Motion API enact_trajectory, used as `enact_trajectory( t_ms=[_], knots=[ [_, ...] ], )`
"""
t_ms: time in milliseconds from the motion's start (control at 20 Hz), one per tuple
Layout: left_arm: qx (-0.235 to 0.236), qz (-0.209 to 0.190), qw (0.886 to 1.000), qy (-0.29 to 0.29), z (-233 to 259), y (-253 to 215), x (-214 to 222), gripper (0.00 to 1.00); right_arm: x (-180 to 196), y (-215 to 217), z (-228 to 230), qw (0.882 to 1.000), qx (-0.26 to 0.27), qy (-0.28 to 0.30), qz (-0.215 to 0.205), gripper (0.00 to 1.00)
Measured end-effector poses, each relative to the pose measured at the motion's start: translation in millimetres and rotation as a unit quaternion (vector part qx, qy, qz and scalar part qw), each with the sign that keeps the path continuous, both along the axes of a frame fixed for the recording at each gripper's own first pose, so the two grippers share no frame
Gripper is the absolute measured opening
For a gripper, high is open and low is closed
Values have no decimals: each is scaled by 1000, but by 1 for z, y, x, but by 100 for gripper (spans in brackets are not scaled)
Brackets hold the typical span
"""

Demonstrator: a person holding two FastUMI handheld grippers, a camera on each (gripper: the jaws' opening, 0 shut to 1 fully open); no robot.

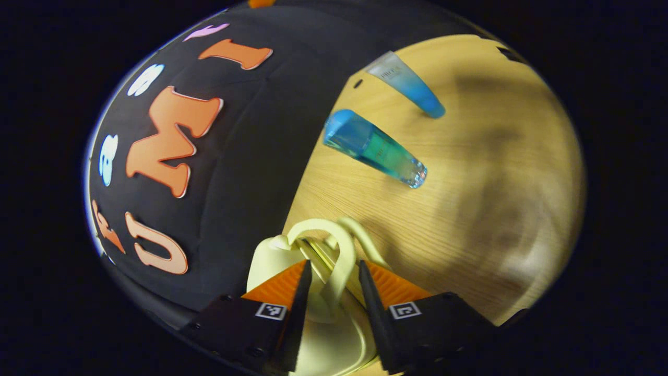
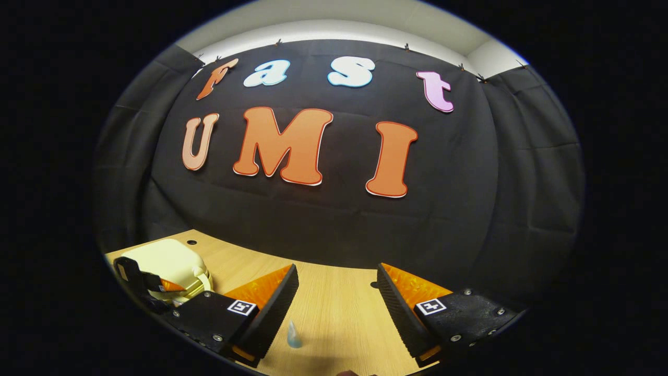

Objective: First open the suitcase, pack the skin care products into it, and then close the suitcase.

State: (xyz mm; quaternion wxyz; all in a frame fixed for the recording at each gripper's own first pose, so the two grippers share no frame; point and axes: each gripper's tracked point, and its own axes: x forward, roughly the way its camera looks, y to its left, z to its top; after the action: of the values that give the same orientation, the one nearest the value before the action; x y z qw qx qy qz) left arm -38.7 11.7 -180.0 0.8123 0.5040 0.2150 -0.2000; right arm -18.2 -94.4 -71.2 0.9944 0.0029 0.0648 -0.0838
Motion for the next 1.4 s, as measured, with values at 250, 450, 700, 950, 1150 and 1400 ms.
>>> enact_trajectory(
  t_ms=[250, 450, 700, 950, 1150, 1400],
  knots=[
    [-76, 33, 997, 10, 10, 7, 6, 5, 1, 4, 0, 1000, -5, 3, 2, 95],
    [-185, 79, 980, -9, 44, 6, 10, 5, 5, 11, -2, 1000, -10, 10, 9, 95],
    [-288, 145, 945, -53, 63, 10, 18, 4, 18, 25, 4, 1000, 0, 9, 18, 95],
    [-354, 216, 905, -93, 68, 13, 19, 4, 28, 51, 7, 999, -5, 11, 34, 96],
    [-367, 262, 884, -127, 70, 19, 23, 4, 34, 74, 10, 999, -4, 12, 46, 96],
    [-356, 316, 865, -156, 63, 32, 26, 5, 41, 101, 11, 998, 6, 18, 52, 95]
  ],
)
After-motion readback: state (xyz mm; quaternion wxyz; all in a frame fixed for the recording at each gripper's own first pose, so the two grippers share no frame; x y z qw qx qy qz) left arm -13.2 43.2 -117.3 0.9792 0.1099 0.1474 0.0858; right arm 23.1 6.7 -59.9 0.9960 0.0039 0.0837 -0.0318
